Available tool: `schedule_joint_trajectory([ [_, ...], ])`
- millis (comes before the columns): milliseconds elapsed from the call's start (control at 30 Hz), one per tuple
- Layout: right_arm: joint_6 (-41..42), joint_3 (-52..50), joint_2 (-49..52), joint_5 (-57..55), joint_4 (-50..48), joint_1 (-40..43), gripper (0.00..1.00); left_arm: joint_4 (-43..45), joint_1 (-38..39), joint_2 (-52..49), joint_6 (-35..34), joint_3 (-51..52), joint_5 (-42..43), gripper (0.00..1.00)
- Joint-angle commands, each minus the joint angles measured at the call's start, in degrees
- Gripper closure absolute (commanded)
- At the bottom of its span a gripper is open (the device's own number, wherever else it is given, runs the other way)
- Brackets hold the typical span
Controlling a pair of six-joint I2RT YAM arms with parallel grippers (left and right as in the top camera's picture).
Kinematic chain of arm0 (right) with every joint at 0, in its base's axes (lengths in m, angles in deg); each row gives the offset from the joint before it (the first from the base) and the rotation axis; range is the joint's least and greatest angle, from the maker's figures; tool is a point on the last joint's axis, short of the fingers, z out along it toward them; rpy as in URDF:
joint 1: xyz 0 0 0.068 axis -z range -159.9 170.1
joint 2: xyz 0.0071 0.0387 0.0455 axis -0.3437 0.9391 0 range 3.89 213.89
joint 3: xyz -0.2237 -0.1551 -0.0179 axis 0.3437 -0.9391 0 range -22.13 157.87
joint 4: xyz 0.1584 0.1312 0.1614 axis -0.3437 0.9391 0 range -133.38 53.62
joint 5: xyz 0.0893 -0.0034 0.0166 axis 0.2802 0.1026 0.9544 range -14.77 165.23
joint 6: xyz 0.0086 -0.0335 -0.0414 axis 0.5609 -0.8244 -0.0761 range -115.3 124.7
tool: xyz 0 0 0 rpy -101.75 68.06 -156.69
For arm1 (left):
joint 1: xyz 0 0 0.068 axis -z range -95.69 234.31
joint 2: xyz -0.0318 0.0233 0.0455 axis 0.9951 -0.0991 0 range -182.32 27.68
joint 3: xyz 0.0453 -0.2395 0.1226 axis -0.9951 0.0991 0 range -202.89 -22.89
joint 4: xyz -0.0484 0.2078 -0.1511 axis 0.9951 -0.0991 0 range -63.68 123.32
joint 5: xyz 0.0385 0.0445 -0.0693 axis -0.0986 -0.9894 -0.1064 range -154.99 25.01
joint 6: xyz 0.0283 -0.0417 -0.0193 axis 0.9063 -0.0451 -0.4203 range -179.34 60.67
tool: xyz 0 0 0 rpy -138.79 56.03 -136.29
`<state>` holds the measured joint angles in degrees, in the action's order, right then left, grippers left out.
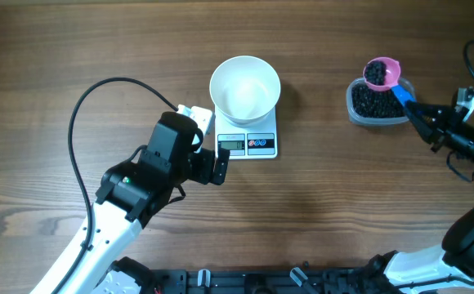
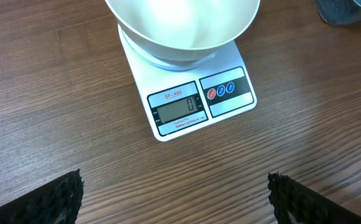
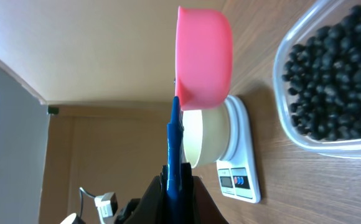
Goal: Scoop item into bowl and weigh 150g on scale
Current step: 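Lift the filled scoop out of the tub with the right gripper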
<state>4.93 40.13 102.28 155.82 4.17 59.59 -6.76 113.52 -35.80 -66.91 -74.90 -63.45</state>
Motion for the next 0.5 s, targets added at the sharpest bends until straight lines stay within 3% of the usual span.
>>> schedule_joint_trajectory([
  [0,0.0,-0.5,0.8,4.9,0.1,-2.7,0.96,0.0,0.3,-0.1,1.1,-0.2,-0.3,0.0],
  [467,3.3,-0.5,0.8,7.0,-2.0,-14.9,0.96,0.0,0.3,-0.1,1.1,-0.2,-0.3,0.0],
])
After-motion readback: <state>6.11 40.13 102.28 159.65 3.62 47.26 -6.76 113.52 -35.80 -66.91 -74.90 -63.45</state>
